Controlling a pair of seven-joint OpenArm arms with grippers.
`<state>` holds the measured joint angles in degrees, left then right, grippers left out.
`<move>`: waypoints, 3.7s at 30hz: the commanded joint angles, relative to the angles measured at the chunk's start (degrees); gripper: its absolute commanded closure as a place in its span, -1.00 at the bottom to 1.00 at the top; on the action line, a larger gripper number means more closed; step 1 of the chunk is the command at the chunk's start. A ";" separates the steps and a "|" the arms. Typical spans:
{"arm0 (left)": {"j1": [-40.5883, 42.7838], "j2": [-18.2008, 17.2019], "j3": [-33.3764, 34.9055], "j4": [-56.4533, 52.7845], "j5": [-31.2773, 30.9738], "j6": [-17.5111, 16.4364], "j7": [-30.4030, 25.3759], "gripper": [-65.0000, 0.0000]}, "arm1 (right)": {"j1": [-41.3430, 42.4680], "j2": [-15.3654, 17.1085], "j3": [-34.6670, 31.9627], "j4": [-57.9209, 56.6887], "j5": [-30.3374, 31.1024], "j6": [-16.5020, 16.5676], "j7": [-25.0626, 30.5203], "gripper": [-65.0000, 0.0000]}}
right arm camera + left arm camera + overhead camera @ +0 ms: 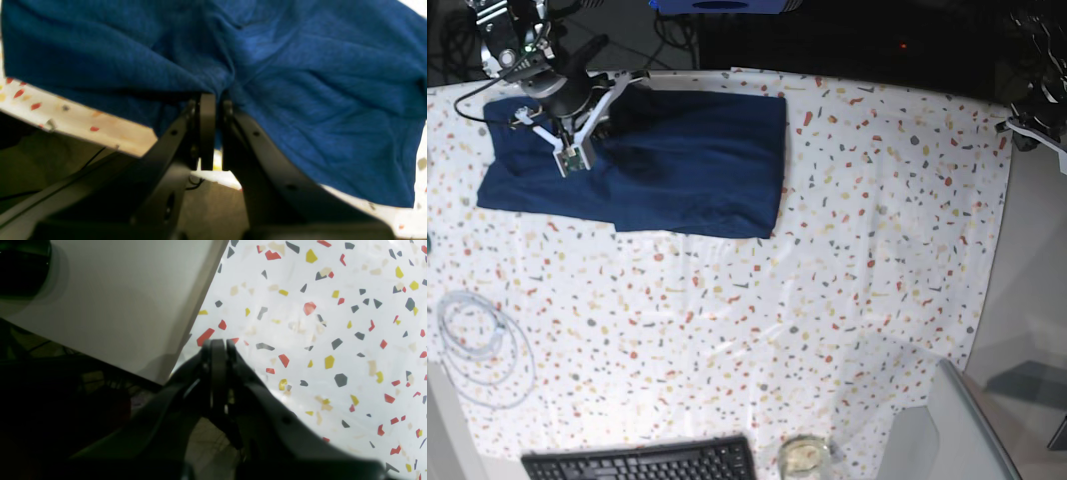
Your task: Layout the t-shirt on the table in an organized manner, then fold the t-shirt properly
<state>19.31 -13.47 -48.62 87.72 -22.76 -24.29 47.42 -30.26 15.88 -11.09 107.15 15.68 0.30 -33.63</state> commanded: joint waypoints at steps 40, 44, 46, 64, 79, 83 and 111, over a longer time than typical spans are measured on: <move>-0.01 -0.81 2.34 -1.70 -0.66 -0.19 -0.87 1.00 | 2.52 -4.49 -2.84 -1.35 0.63 -0.25 0.79 0.99; -0.01 -0.81 4.01 -1.70 -0.75 -0.19 -0.87 1.00 | 3.76 -5.64 -5.74 -6.80 0.45 -0.16 0.79 0.96; -0.10 -0.72 5.32 -1.70 -0.75 -0.19 -0.87 1.00 | 3.40 -5.64 -7.41 -7.42 0.45 -0.16 0.88 0.96; -2.21 6.13 34.16 10.17 -0.66 -0.19 -6.76 1.00 | -1.43 -4.14 7.62 4.71 0.80 -0.25 1.06 0.94; -13.11 14.22 67.92 -4.07 1.80 0.25 -17.22 1.00 | 11.84 -7.92 52.10 -20.08 22.08 33.51 -4.57 -1.00; -11.35 13.61 73.54 -4.60 9.80 2.10 -19.15 1.00 | 17.21 -7.75 60.98 -29.13 21.72 39.70 -10.81 -1.00; -1.24 5.69 61.76 12.37 11.73 1.92 -19.95 1.00 | 20.46 -3.09 53.95 -44.52 22.08 39.70 -18.90 -1.00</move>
<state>18.17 -7.44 13.58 99.11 -10.76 -22.70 28.42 -9.43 13.26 43.38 62.98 38.85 39.68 -48.51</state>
